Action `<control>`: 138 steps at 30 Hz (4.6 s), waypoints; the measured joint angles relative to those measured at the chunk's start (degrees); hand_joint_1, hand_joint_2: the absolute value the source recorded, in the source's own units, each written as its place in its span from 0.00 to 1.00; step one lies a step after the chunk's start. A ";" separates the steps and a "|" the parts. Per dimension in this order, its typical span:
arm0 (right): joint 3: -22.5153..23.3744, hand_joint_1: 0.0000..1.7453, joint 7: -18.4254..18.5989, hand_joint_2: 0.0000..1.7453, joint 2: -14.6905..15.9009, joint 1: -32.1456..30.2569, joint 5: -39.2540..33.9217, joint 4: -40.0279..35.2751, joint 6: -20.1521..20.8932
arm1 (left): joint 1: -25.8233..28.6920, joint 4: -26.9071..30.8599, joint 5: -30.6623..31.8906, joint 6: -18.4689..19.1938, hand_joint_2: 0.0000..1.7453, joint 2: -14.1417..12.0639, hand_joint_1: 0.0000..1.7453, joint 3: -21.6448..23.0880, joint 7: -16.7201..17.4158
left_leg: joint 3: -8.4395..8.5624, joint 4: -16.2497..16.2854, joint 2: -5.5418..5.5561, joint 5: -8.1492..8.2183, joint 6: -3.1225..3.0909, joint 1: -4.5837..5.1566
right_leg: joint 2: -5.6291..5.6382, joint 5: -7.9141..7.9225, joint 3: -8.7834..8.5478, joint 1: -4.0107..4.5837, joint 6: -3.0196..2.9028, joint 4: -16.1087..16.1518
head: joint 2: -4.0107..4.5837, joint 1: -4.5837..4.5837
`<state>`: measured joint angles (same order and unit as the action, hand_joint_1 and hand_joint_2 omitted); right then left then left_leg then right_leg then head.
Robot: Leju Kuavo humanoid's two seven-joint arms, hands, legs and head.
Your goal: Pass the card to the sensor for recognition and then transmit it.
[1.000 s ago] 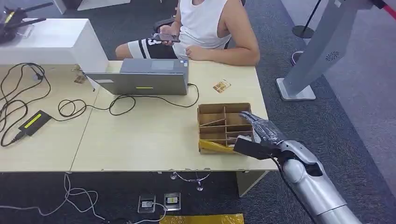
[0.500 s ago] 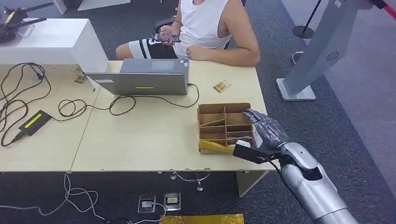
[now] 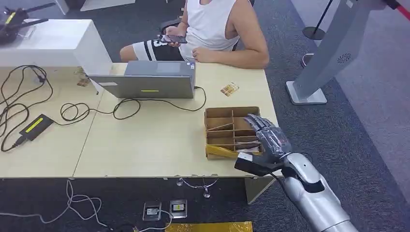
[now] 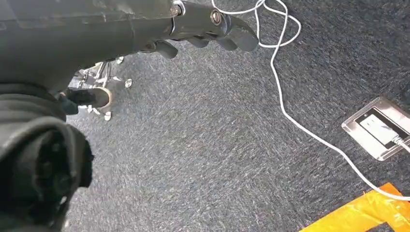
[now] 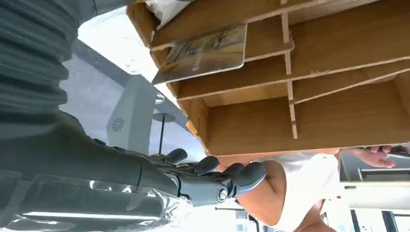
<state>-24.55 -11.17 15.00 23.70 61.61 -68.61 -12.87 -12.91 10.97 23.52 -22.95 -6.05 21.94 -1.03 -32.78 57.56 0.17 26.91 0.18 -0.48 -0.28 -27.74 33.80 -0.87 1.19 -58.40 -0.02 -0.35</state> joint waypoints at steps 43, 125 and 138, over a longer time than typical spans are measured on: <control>-0.24 1.00 1.40 1.00 -1.62 1.92 -2.43 8.28 -1.53 | -0.22 0.00 0.35 0.72 0.00 -0.04 0.00 0.00 0.00 | 0.00 0.00 0.00 0.00 0.00 0.00 | 0.00 0.00 0.00 0.00 0.00 0.00 | 0.00 0.00; 3.12 1.00 0.33 1.00 -3.08 44.98 9.33 40.13 -4.00 | -1.45 0.33 5.38 2.36 0.00 1.07 0.00 0.24 -0.13 | -0.23 0.02 0.07 -0.16 0.00 0.07 | -0.06 0.11 0.20 -0.07 -0.04 -0.08 | 0.02 0.00; 0.90 0.00 0.63 1.00 -5.40 45.01 9.44 46.21 -3.63 | -0.50 0.33 4.68 2.01 0.00 1.05 0.00 0.22 -0.13 | -0.23 0.02 0.07 -0.18 -0.01 0.07 | -0.10 0.11 0.19 -0.07 -0.04 -0.09 | 0.00 0.02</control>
<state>-23.65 -10.54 9.59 68.71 71.06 -22.40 -16.50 -13.41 11.30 28.20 -20.94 -5.01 22.16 -1.16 -33.00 57.59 0.24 26.73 0.17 -0.41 -0.39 -27.62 33.99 -0.94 1.14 -58.49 -0.02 -0.33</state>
